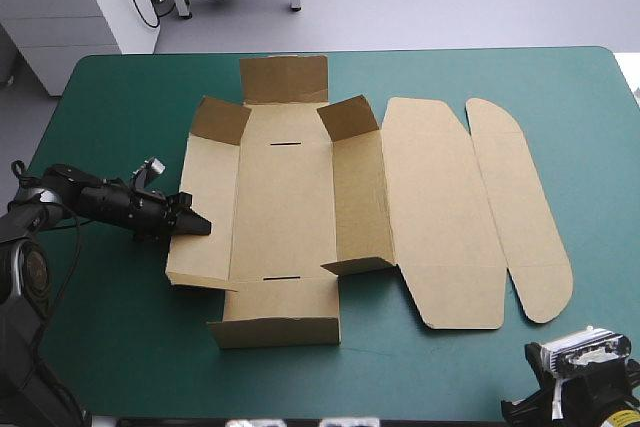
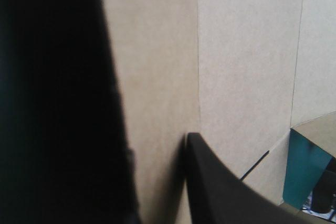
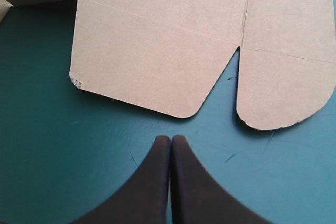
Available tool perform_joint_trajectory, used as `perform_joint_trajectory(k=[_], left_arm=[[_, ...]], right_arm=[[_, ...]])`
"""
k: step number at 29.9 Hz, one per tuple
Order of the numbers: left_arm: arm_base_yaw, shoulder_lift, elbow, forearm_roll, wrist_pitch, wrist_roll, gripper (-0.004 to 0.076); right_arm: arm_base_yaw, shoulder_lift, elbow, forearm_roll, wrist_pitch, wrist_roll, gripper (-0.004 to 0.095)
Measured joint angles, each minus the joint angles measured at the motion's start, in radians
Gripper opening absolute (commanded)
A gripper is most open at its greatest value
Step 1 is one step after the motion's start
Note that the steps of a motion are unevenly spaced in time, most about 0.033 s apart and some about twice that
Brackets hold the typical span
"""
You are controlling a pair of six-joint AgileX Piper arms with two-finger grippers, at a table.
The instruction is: Fold the box
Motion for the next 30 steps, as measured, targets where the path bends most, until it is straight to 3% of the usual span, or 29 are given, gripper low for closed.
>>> perform_joint_trajectory(k=[30], left_arm=[[-0.014, -0.022, -0.037, 0.011, 0.023, 0.039, -0.0008]], right_arm=[[0.000, 0.000, 0.000, 0.000, 0.002, 0.000, -0.0020]])
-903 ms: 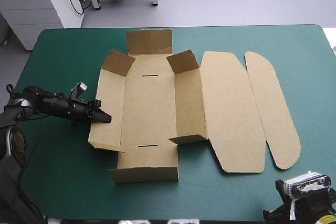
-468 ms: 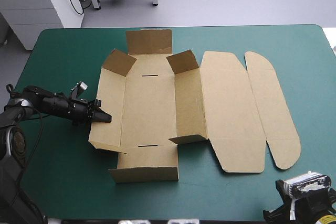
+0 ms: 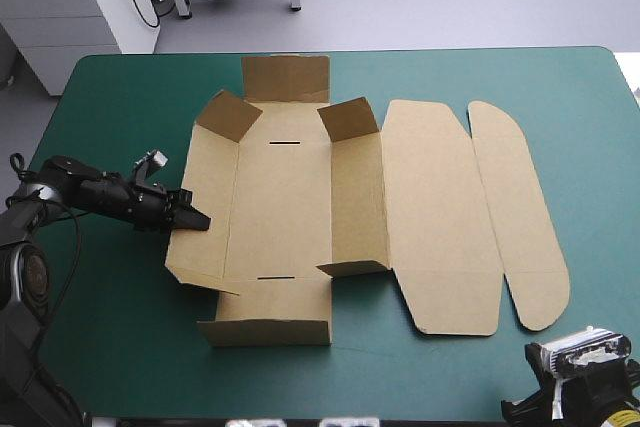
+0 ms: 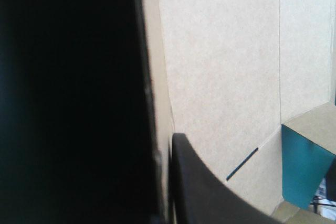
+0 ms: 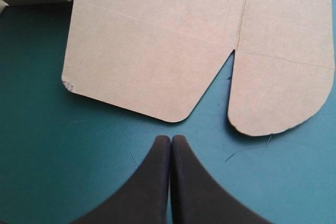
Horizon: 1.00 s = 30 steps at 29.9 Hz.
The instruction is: Fold the box
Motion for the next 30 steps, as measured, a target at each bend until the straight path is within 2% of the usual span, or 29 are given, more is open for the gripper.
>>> perform_joint_trajectory(k=[8, 16, 21, 25, 30], left_arm=[[-0.061, -0.133, -0.201, 0.167, -0.004, -0.014, -0.0008], [-0.294, -0.213, -0.456, 0.436, 0.005, -0.068, -0.0008], [-0.478, -0.214, -0.537, 0.619, -0.105, -0.068, -0.0008], [-0.616, -0.214, -0.545, 0.744, -0.211, -0.066, -0.0008], [-0.757, -0.212, -0.545, 0.898, -0.288, -0.060, -0.0008]], right_arm=[[0.000, 0.000, 0.000, 0.000, 0.000, 0.000, -0.0020], [0.000, 0.000, 0.000, -0.002, 0.000, 0.000, -0.0020], [0.000, 0.000, 0.000, -0.007, 0.000, 0.000, -0.0020], [0.000, 0.000, 0.000, -0.007, 0.000, 0.000, -0.0020], [0.000, 0.000, 0.000, -0.007, 0.000, 0.000, -0.0020]])
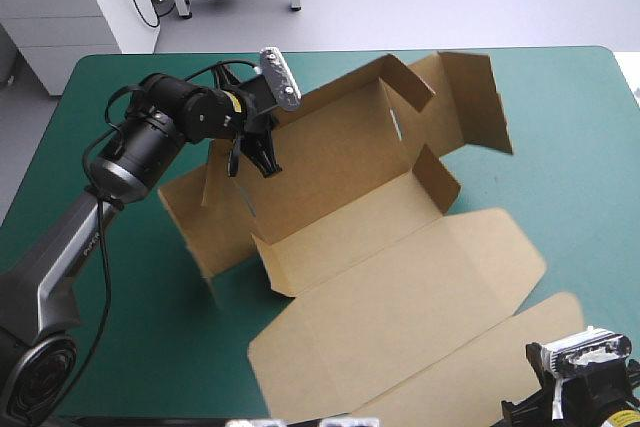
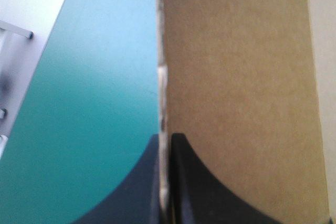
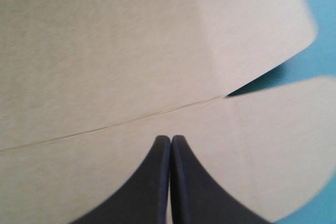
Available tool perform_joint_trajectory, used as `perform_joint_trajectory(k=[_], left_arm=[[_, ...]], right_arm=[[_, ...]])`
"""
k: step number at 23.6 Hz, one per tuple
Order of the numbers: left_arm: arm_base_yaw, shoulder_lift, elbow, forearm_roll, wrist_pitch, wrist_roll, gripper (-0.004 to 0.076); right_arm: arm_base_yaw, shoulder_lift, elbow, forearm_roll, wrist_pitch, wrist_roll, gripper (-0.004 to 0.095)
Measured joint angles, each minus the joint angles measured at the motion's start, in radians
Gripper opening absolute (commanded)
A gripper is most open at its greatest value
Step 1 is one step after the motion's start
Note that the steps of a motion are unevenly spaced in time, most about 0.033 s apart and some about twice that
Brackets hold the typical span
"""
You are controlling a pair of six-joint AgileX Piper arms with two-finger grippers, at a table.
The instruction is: Fold the box
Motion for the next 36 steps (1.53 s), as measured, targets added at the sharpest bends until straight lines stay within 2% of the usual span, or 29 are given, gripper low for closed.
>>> perform_joint_trajectory(k=[8, 12, 20, 24, 31, 36], left_arm=[[-0.132, 0.000, 0.000, 0.201, -0.076, 0.002, -0.0008], [-0.189, -0.010, 0.093, 0.270, -0.168, 0.047, -0.0008], [-0.193, -0.182, 0.520, 0.429, -0.676, 0.050, -0.0008], [-0.193, -0.245, 0.639, 0.463, -0.803, 0.050, -0.0008], [-0.171, -0.317, 0.752, 0.471, -0.923, 0.063, -0.0008], [-0.171, -0.336, 0.779, 0.471, -0.937, 0.064, -0.0008]], right_arm=[[0.000, 0.000, 0.002, 0.000, 0.006, 0.000, -0.0020], [0.000, 0.000, 0.002, 0.000, 0.007, 0.000, -0.0020], [0.000, 0.000, 0.002, 0.000, 0.007, 0.000, -0.0020], [0.000, 0.000, 0.002, 0.000, 0.007, 0.000, -0.0020], [0.000, 0.000, 0.002, 0.000, 0.007, 0.000, -0.0020], [0.000, 0.000, 0.002, 0.000, 0.006, 0.000, -0.0020]])
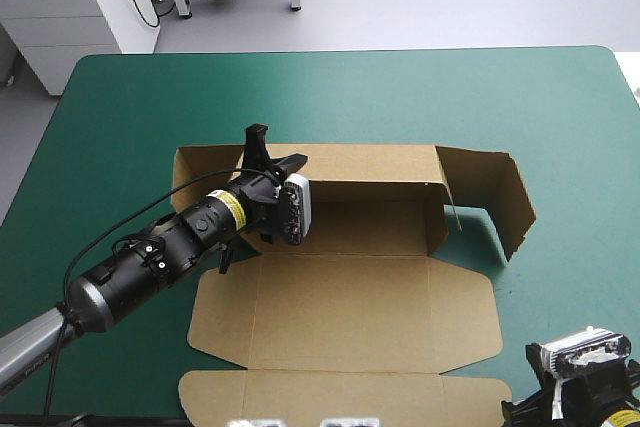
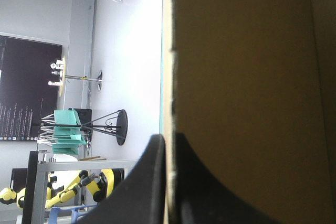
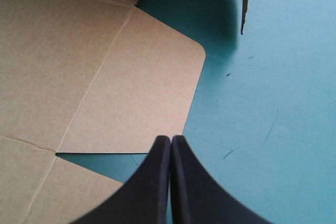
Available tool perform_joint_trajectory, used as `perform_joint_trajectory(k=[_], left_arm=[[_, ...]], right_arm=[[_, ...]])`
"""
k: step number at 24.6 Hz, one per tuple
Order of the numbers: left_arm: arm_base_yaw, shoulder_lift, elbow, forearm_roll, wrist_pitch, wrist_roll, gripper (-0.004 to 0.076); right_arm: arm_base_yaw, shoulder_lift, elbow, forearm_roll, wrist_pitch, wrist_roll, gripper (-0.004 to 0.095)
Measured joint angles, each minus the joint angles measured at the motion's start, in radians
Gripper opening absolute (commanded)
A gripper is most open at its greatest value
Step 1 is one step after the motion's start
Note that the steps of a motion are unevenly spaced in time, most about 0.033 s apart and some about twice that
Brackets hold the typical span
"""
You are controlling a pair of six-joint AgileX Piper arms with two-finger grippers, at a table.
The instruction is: Fold the box
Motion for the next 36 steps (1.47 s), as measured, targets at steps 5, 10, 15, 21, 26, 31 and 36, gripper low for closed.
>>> perform_joint_trajectory(k=[5, 10, 15, 21, 26, 31, 36], left_arm=[[0.000, 0.000, 0.002, 0.000, -0.001, 0.000, -0.0008], [0.000, 0.000, 0.002, -0.013, 0.014, 0.001, -0.0008], [0.000, 0.000, 0.002, -0.026, 0.014, 0.001, -0.0008], [0.000, 0.000, 0.002, -0.040, 0.014, 0.002, -0.0008], [0.000, 0.000, 0.002, -0.043, 0.014, 0.003, -0.0008], [0.000, 0.000, 0.002, -0.050, 0.014, 0.003, -0.0008], [0.000, 0.000, 0.002, -0.050, 0.014, 0.003, -0.0008]], right_arm=[[0.000, 0.015, -0.042, 0.001, -0.094, 0.000, -0.0018], [0.000, 0.191, -0.176, 0.002, -0.208, 0.000, -0.0018], [0.001, 0.427, -0.358, 0.001, -0.254, -0.001, -0.0018], [0.001, 0.758, -0.604, 0.001, -0.278, -0.001, -0.0018], [0.001, 0.958, -0.763, 0.001, -0.276, 0.000, -0.0018], [0.001, 1.125, -0.894, 0.002, -0.258, 0.000, -0.0018], [0.001, 1.278, -1.002, 0.024, -0.185, 0.004, -0.0018]])
